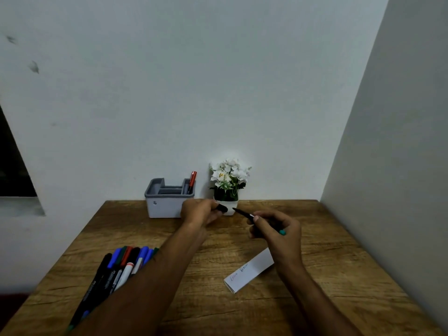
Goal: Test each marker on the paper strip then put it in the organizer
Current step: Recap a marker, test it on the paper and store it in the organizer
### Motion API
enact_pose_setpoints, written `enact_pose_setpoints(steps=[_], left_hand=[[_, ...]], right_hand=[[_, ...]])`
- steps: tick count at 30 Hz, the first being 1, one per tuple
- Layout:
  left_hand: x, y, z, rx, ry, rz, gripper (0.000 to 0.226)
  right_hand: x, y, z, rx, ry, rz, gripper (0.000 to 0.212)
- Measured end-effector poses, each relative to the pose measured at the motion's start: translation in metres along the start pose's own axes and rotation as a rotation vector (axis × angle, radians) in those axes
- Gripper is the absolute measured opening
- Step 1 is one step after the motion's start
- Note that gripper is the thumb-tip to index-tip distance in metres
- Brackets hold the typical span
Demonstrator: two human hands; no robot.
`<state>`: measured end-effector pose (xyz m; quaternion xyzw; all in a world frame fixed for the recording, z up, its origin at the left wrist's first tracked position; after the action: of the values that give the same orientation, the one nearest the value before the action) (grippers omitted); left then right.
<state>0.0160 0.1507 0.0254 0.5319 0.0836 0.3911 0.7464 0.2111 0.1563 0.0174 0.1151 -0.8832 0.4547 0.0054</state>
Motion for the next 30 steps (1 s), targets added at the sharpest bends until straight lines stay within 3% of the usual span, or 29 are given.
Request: enact_pose_setpoints(steps=[15,21,30], left_hand=[[0.008,-0.006,0.012,0.010,-0.025,-0.014,0.006],[0.012,-0.011,0.018,0.017,-0.049,-0.036,0.005],[0.017,-0.010,0.015,0.083,0.082,0.038,0.016]], right_hand=[[0.005,0.007,0.005,0.056,-0.053,0.008,0.008],[0.009,0.010,0.003,-0.006,-0.066,0.077,0.011],[0.016,0.015,-0.003,-0.001,-0.072,-0.024,0.008]])
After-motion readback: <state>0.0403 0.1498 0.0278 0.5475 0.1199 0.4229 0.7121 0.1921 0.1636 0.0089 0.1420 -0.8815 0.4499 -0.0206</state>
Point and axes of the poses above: each hand's wrist, its own z-axis away from the middle knuckle, its own x-axis out of the palm, y = z × x, the point moved 2 cm from there along -z, towards the middle knuckle, and after that the axes turned 10 degrees about -x, right-handed, at the moved point
